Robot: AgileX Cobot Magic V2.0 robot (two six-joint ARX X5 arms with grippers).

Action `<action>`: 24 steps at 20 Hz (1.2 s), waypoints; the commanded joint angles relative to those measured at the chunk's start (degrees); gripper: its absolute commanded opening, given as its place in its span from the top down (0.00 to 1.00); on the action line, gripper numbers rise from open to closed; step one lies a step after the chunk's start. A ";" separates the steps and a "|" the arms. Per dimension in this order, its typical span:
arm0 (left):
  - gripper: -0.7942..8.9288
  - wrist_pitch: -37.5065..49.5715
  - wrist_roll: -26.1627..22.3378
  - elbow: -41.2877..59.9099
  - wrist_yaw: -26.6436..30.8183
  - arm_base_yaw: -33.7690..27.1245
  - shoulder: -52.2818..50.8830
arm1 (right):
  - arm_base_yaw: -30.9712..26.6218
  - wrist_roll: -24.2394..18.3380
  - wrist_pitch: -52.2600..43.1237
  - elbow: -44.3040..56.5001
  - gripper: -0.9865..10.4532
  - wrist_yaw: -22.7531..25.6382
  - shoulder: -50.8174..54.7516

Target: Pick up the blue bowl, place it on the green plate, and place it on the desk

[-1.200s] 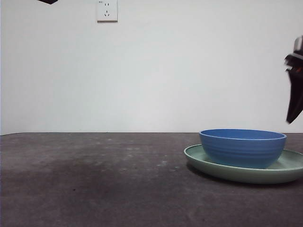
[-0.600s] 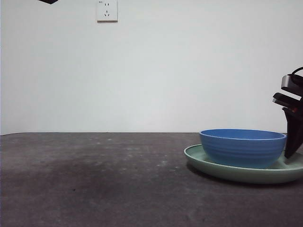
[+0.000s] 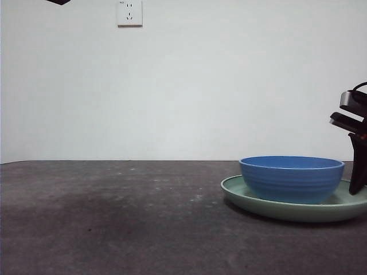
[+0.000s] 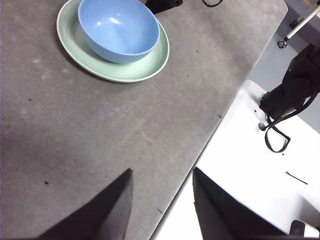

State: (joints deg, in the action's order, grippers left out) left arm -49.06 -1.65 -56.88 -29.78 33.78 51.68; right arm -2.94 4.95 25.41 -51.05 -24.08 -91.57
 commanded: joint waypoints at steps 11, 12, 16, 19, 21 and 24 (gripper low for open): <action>0.72 0.66 -0.68 -0.52 -0.11 0.26 0.31 | 2.14 8.20 -2.14 -0.39 0.90 -8.09 12.24; 0.72 0.66 -0.68 -0.52 -0.11 0.26 0.31 | 3.15 9.38 -2.95 -0.42 0.90 -8.09 12.79; 0.72 0.63 -0.66 -0.52 -0.11 0.26 0.31 | 8.39 13.09 -6.03 -0.52 0.90 -7.72 12.92; 0.72 0.66 -0.66 -0.52 -0.11 0.26 0.31 | 12.50 16.04 -9.20 -0.61 0.90 -5.66 12.46; 0.72 0.63 -0.66 -0.52 -0.11 0.26 0.31 | 14.91 17.70 -10.93 -0.98 0.90 -5.20 10.84; 0.72 0.63 -0.63 -0.52 -0.11 0.26 0.31 | 18.38 19.85 -13.75 -1.31 0.90 -3.48 7.37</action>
State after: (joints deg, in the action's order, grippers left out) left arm -49.04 -1.65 -56.88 -29.78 33.78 51.68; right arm 15.25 22.81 12.80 -51.11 -26.87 -83.61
